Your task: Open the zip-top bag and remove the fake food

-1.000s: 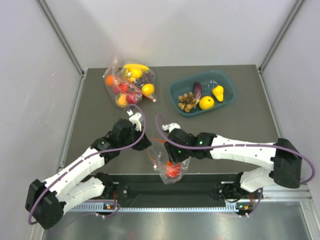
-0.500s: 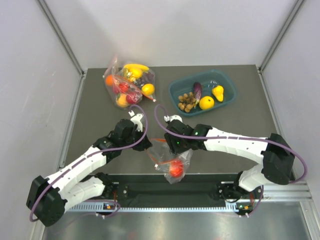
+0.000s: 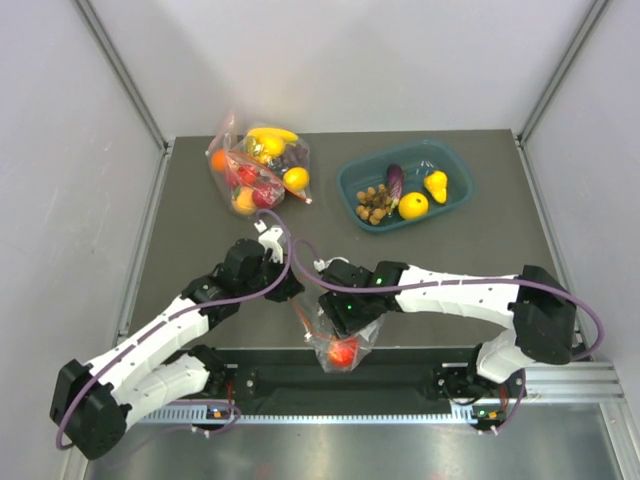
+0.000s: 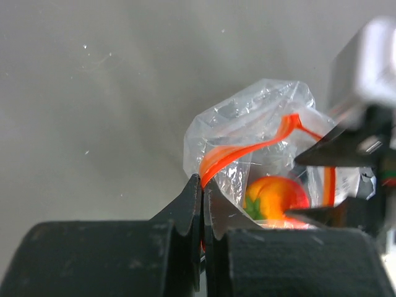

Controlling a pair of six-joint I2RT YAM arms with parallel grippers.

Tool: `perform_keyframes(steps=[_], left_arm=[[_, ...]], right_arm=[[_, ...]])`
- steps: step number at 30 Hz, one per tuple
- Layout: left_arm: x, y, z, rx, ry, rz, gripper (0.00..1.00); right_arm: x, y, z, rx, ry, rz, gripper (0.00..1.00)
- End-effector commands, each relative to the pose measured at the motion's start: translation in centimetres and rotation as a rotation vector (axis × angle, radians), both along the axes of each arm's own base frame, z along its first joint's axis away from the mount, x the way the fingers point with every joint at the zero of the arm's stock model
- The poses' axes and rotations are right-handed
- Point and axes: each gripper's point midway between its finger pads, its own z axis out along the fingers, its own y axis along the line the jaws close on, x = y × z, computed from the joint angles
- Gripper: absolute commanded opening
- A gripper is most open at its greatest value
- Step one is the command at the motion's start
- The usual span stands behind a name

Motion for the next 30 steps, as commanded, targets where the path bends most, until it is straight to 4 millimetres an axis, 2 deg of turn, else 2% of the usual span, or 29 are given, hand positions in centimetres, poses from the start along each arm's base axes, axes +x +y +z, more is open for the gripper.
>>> perform_keyframes(steps=[1,7,18,24,26,27,28,30], left_arm=[[0.4,-0.1,1.2,-0.033,-0.045,0.006,0.00],[0.2,-0.1,1.2,-0.035,-0.046,0.004,0.00],[0.2,0.0,1.2,-0.037,-0.049,0.007,0.00],[0.1,0.0,1.2,-0.039,-0.052,0.005,0.00],[0.1,0.1,1.1,-0.036,-0.051,0.008,0.00],[0.1,0.1,1.1,-0.035,-0.051,0.009,0.00],[0.1,0.1,1.1,-0.035,-0.051,0.009,0.00],[0.2,0.1,1.1,-0.036,-0.052,0.011,0.00]], right_arm=[[-1.8,0.5,-0.8,-0.023,0.032,0.044,0.58],[-3.3,3.7,-0.4,0.092,0.061,0.127,0.67],[-5.2,2.2,-3.7,-0.006,0.123,0.180,0.79],[-5.7,1.5,-5.4,-0.022,0.147,0.182,0.81],[-5.9,1.5,-5.8,-0.008,0.149,0.187,0.79],[-5.9,1.6,-5.7,0.005,0.155,0.184,0.74],[-6.0,1.3,-6.0,0.002,0.163,0.183,0.60],[-5.8,1.3,-5.9,0.010,0.164,0.170,0.48]])
